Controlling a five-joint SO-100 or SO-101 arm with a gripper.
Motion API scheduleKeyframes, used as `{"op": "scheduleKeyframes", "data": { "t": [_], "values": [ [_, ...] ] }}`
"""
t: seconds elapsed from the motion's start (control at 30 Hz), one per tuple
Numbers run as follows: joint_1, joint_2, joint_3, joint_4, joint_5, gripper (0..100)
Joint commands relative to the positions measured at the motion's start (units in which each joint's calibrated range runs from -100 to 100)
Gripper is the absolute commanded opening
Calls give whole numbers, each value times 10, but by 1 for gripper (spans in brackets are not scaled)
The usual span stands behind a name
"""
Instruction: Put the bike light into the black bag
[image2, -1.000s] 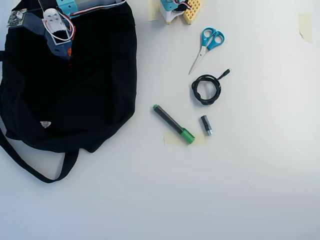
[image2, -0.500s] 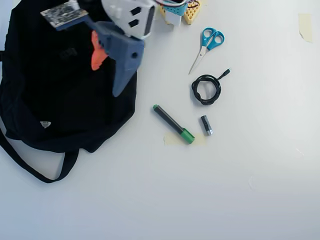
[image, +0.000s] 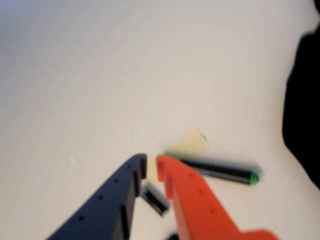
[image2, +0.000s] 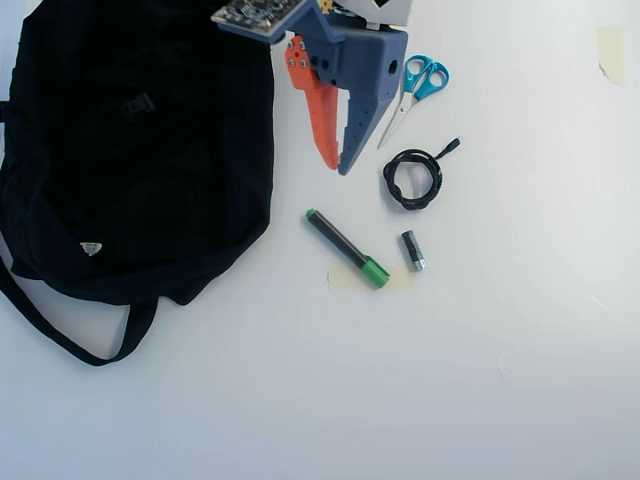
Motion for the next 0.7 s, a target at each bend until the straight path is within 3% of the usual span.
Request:
{"op": "scheduleKeyframes", "data": {
  "t": [0.0,0.17,0.33,0.47,0.67],
  "values": [
    [-7,-27,-8,14,35,2],
    [-10,-95,24,37,58,2],
    [-10,-200,160,27,59,2],
    [-19,-300,334,-76,61,2],
    [-27,-514,745,-296,62,2]
  ]
}}
